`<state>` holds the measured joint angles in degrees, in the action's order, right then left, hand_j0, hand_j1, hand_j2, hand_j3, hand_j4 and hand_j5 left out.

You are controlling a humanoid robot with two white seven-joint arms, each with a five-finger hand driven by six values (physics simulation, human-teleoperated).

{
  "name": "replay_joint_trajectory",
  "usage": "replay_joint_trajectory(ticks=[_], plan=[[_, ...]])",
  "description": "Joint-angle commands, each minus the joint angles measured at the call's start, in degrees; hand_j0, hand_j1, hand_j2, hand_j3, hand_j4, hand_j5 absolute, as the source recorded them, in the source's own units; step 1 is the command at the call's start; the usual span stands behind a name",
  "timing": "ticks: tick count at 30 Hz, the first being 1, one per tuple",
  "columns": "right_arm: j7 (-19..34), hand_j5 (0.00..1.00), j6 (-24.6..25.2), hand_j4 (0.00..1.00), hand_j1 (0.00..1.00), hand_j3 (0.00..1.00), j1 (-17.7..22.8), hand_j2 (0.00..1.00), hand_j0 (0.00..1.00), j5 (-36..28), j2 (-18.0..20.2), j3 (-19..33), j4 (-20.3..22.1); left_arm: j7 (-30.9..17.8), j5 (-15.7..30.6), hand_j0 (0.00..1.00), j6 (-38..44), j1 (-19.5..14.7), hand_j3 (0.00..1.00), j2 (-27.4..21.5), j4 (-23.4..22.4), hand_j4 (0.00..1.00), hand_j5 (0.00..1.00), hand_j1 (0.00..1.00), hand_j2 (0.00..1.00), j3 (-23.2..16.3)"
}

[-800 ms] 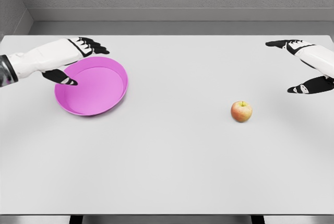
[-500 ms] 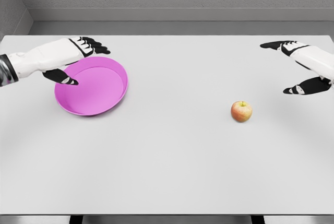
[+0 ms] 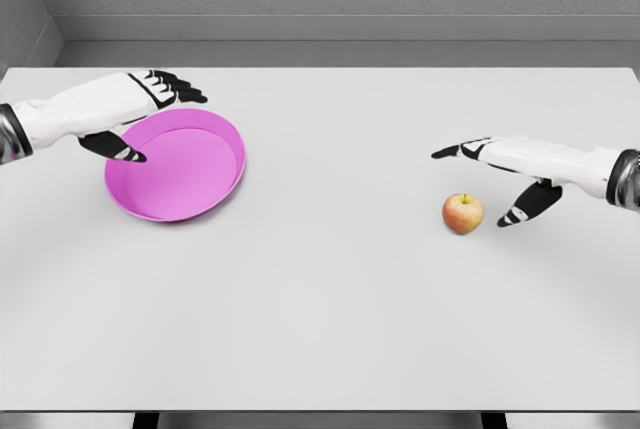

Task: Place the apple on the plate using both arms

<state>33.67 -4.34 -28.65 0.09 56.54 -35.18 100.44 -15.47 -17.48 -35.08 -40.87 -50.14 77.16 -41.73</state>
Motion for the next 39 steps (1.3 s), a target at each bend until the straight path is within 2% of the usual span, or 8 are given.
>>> replay_joint_trajectory(ticks=[1,10,17,32,33,34,36,39], plan=[[0.9,1.0,2.3,1.0,1.0,1.0,-0.1,1.0,1.0,-0.2,-1.1,-1.5,0.0,0.0,0.3,1.0,0.1,0.0,1.0,0.1,-0.2,1.0,1.0,1.0,1.0,0.1],[0.7,1.0,7.5,1.0,1.0,1.0,-2.4,1.0,1.0,-0.1,-2.3,-4.5,-1.1,-0.1,0.3,1.0,0.1,-0.1,1.0,0.3,-0.3,1.0,1.0,1.0,1.0,0.1],[0.2,1.0,8.2,1.0,1.0,1.0,-2.5,1.0,1.0,-0.2,-2.5,-5.8,-3.9,-0.1,0.2,1.0,0.1,-0.1,1.0,0.4,-0.3,1.0,1.0,1.0,1.0,0.2],[0.3,1.0,8.7,1.0,1.0,1.0,-2.9,1.0,1.0,-0.1,-2.9,-8.1,-5.3,-0.1,-0.6,1.0,0.1,-0.2,1.0,1.0,-1.4,1.0,1.0,1.0,1.0,0.2],[0.3,0.91,8.7,0.91,0.91,0.91,-2.8,0.91,0.91,-0.2,-2.9,-8.1,-5.4,-0.1,-0.6,1.0,0.1,-0.2,1.0,1.0,-1.4,1.0,1.0,1.0,1.0,0.2],[0.3,0.76,8.7,0.76,0.76,0.76,-2.8,0.76,0.76,-0.2,-2.9,-8.1,-5.5,-0.1,-0.6,1.0,0.1,-0.2,1.0,1.0,-1.4,1.0,1.0,1.0,1.0,0.2],[0.3,0.6,8.6,0.6,0.6,0.6,-2.8,0.6,0.6,-0.2,-2.9,-8.1,-5.5,-0.1,-0.5,1.0,0.1,-0.2,1.0,1.0,-1.4,1.0,1.0,1.0,1.0,0.2],[0.3,0.6,8.6,0.6,0.6,0.6,-2.8,0.6,0.6,-0.1,-2.9,-8.4,-5.4,-0.1,-0.5,1.0,0.1,-0.2,1.0,0.9,-1.4,1.0,1.0,1.0,1.0,0.3]])
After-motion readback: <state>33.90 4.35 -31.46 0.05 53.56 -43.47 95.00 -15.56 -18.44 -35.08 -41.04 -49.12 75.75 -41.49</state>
